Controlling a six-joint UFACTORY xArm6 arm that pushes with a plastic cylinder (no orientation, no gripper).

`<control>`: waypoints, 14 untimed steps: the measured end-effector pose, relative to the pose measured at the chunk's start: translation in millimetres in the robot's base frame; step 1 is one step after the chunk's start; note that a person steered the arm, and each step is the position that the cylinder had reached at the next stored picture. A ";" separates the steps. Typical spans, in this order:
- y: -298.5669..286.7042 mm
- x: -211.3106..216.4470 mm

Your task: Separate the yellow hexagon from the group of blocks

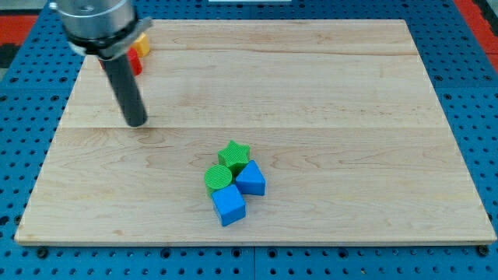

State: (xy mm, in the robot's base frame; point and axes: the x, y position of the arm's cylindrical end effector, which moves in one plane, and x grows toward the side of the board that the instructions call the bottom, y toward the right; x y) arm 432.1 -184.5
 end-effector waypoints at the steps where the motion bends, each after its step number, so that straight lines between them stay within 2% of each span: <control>1: -47.9 8.5; 2: -119.9 -6.3; 3: -120.6 -26.0; 4: -120.6 -116.7; 5: -120.5 -116.1; 6: -120.1 -151.3; 7: -117.3 -210.1; 8: -99.8 -238.0; 9: -0.2 -219.4; 10: 58.5 -181.2; 11: 57.5 -180.7; 12: 63.6 -223.9; 13: 46.8 -216.5; 14: 30.8 -190.9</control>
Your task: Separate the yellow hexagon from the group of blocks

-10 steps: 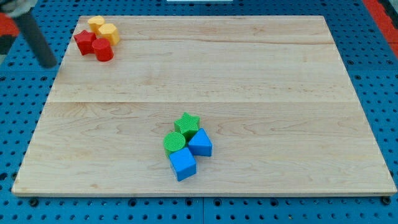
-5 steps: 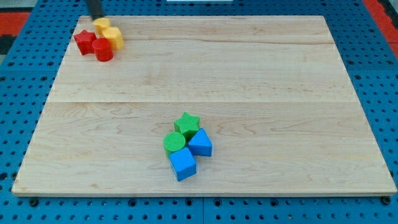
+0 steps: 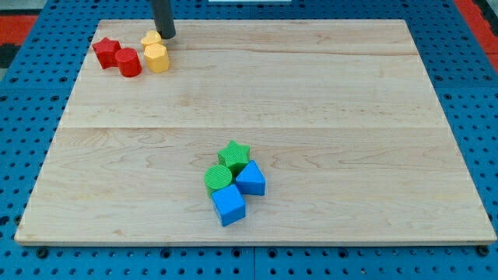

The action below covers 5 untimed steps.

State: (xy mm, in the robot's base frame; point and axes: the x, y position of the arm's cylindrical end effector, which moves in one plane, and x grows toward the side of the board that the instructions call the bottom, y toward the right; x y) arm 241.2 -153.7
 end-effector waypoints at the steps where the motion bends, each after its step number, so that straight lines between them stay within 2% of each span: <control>1: -10.0 3.3; 3: -51.8 -17.0; 4: -49.5 -8.4; 5: -21.2 13.2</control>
State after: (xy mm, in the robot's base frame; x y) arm 254.5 -174.8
